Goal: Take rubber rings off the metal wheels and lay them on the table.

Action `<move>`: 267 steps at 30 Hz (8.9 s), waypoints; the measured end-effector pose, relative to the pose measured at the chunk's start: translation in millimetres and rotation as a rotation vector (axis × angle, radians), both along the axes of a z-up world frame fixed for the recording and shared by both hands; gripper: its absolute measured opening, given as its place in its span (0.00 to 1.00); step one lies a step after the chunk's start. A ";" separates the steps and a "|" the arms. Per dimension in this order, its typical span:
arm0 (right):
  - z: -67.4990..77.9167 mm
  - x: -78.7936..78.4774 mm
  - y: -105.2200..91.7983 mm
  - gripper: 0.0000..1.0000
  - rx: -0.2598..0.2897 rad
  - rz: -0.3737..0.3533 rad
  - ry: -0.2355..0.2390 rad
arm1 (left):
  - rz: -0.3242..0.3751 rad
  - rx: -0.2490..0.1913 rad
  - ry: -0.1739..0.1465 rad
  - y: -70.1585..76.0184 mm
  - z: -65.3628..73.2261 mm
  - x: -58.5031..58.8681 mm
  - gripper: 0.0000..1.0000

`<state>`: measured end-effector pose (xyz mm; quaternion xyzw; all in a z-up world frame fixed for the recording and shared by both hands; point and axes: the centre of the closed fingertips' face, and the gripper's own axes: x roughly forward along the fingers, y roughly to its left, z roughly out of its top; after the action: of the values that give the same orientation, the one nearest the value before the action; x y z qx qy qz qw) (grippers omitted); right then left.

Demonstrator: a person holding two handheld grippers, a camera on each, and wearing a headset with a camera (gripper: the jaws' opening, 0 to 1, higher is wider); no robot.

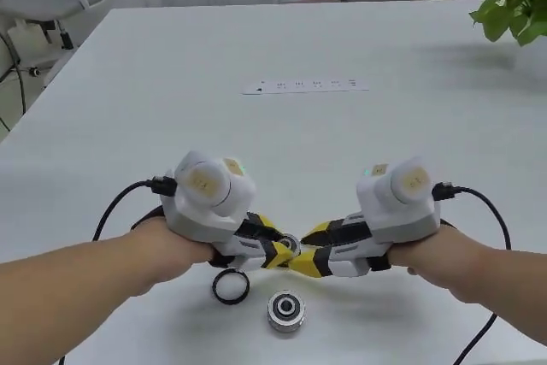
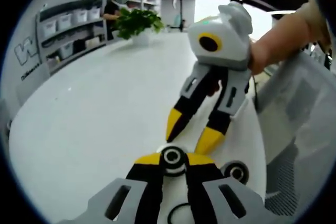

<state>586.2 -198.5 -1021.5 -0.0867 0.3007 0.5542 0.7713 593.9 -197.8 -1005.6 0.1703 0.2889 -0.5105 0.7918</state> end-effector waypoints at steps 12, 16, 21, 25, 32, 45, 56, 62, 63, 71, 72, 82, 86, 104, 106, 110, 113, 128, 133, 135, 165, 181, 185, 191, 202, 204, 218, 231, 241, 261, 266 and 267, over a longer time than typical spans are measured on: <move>0.4 -1.7 3.1 0.21 0.003 0.019 -0.024 | 0.029 -0.004 -0.017 0.9 -0.4 1.5 0.14; 0.1 -2.4 2.1 0.20 -0.004 0.026 -0.033 | 0.028 -0.005 -0.020 1.0 -1.0 1.8 0.14; -1.5 -1.2 -1.9 0.13 -0.009 0.023 -0.037 | 0.031 -0.011 -0.019 1.0 -1.1 1.8 0.14; -2.8 -1.6 -2.7 0.10 -0.013 0.015 -0.027 | 0.040 -0.013 -0.018 1.1 -1.4 1.9 0.14; -3.2 -2.2 -4.0 0.06 -0.015 0.000 -0.009 | 0.050 -0.011 -0.019 1.8 -1.2 1.7 0.14; -0.6 3.7 -9.1 0.00 0.075 -0.152 0.156 | 0.052 0.004 -0.025 2.3 -1.3 1.7 0.13; 8.6 12.2 -12.5 0.00 0.184 -0.242 0.232 | 0.054 0.007 -0.018 1.5 -0.8 -0.1 0.13; 12.7 11.5 -11.3 0.00 0.209 -0.241 0.233 | 0.061 0.025 -0.022 0.2 -1.3 -0.4 0.12; 13.1 11.3 -10.8 0.00 0.206 -0.239 0.226 | 0.063 0.026 -0.023 0.2 -1.4 -0.4 0.12; 15.4 8.5 -9.2 0.00 0.198 -0.226 0.216 | 0.071 0.032 -0.024 -0.1 -1.5 -0.6 0.12; 16.1 7.6 -8.3 0.00 0.202 -0.221 0.218 | 0.071 0.033 -0.023 0.1 -1.5 -0.7 0.12; 18.0 2.7 -1.0 0.00 0.215 -0.191 0.230 | 0.077 0.035 -0.025 -0.3 -1.9 -0.1 0.12; 19.8 0.4 1.0 0.00 0.239 -0.189 0.258 | 0.074 0.033 -0.026 -0.3 -1.8 -0.1 0.12; 17.5 -0.6 -1.4 0.00 0.215 -0.164 0.242 | 0.093 -0.017 -0.025 -0.4 0.0 -0.6 0.13; 18.1 -0.3 -1.5 0.00 0.216 -0.167 0.242 | 0.099 -0.027 -0.006 -0.4 0.1 -0.3 0.14; 20.6 0.0 -1.2 0.00 0.218 -0.164 0.235 | 0.101 -0.032 0.008 -0.8 1.1 -1.5 0.14; 21.1 0.2 -2.1 0.00 0.217 -0.161 0.231 | 0.091 -0.031 0.012 0.0 1.0 -3.6 0.16; 31.2 1.6 -2.1 0.00 0.237 -0.163 0.224 | 0.071 -0.089 0.000 8.3 27.2 -12.3 0.27; 36.3 0.2 0.6 0.00 0.242 -0.150 0.218 | 0.067 -0.103 -0.016 15.1 38.7 -14.8 0.30; 38.8 0.6 1.0 0.00 0.245 -0.148 0.213 | 0.064 -0.112 -0.027 18.2 44.1 -16.1 0.32; 54.9 -19.1 35.7 0.00 0.266 -0.056 0.228 | 0.113 -0.154 -0.094 75.8 77.9 -48.1 0.56; 43.2 -35.6 62.6 0.00 0.240 -0.008 0.274 | 0.158 -0.146 -0.090 98.6 73.8 -62.5 0.65; 37.8 -38.9 66.0 0.00 0.230 -0.001 0.289 | 0.170 -0.145 -0.087 103.5 72.9 -64.8 0.66; 32.9 -42.5 68.3 0.00 0.220 0.003 0.307 | 0.180 -0.143 -0.083 108.3 71.1 -67.0 0.66; 21.4 -41.9 66.0 0.00 0.199 -0.013 0.330 | 0.197 -0.141 -0.072 112.7 67.0 -71.3 0.66; 20.2 -42.0 65.6 0.00 0.196 -0.017 0.331 | 0.200 -0.141 -0.071 113.3 66.6 -71.7 0.66; 12.9 -39.7 65.1 0.00 0.171 -0.031 0.320 | 0.209 -0.136 -0.063 116.0 63.6 -72.5 0.66; 10.4 -35.8 62.1 0.07 0.162 -0.049 0.307 | 0.208 -0.135 -0.050 114.5 60.7 -73.6 0.65; 28.2 -31.8 59.9 0.14 0.198 -0.059 0.289 | 0.204 -0.138 -0.052 111.6 64.9 -73.1 0.66; 79.2 -21.6 30.6 0.30 0.259 -0.086 0.171 | 0.216 -0.163 -0.085 109.5 89.4 -67.7 0.67; 91.9 -13.6 15.5 0.37 0.285 -0.130 0.142 | 0.208 -0.161 -0.094 106.6 94.2 -67.6 0.68; 93.7 -13.5 13.0 0.37 0.285 -0.132 0.135 | 0.208 -0.162 -0.094 106.3 94.7 -67.6 0.68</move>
<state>572.7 -185.5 -927.9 0.0811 0.2750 0.5439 0.7886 526.3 -91.5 -910.9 0.0988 0.2256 -0.4389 0.8641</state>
